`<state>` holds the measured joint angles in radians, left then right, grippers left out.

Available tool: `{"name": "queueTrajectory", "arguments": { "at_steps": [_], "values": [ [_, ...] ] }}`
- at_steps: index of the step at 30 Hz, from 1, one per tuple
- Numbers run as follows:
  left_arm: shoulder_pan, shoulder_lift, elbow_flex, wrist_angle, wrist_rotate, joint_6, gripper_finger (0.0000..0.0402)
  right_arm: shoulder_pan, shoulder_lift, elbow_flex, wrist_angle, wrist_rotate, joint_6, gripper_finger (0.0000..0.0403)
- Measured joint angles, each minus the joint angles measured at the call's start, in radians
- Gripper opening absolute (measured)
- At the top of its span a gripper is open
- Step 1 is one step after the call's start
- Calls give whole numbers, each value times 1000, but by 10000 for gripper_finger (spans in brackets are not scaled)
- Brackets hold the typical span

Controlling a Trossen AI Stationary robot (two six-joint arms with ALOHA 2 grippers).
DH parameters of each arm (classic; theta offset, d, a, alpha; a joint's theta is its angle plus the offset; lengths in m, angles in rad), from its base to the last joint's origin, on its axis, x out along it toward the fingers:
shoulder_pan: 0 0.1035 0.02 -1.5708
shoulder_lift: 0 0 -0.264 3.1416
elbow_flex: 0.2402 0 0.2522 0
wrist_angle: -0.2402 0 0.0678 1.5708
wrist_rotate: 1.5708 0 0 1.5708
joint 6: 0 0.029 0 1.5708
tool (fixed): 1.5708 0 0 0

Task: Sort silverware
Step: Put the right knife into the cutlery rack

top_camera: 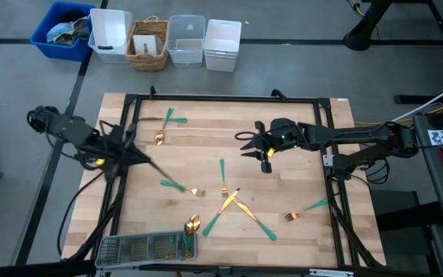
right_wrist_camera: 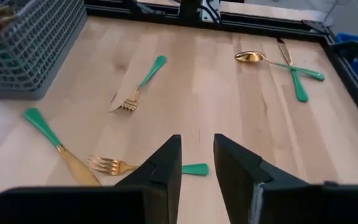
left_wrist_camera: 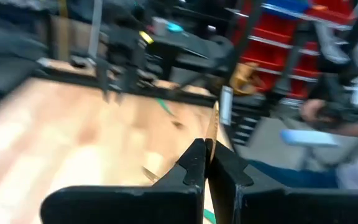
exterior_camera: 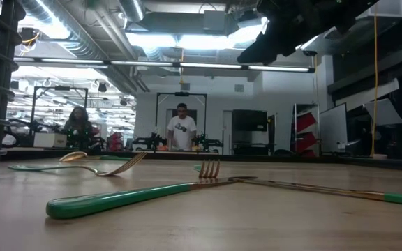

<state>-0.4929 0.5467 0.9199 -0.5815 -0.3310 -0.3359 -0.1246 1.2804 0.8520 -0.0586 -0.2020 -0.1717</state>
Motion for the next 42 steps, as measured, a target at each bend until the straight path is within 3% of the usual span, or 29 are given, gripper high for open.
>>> {"name": "queueTrajectory", "arguments": {
  "at_steps": [6,12,17,23,42],
  "values": [
    [-26,-113,0,-119,191,-70,0,0,0,0,2,0,67,97],
    [-26,-139,0,-180,402,-160,0,0,0,0,2,0,103,97],
    [-25,-89,0,-215,437,-224,0,0,0,0,2,0,122,97],
    [-26,30,0,-208,564,-241,0,0,0,0,2,0,123,97],
    [-202,481,0,-62,552,-232,1,0,0,0,2,0,122,97]
  ]
}}
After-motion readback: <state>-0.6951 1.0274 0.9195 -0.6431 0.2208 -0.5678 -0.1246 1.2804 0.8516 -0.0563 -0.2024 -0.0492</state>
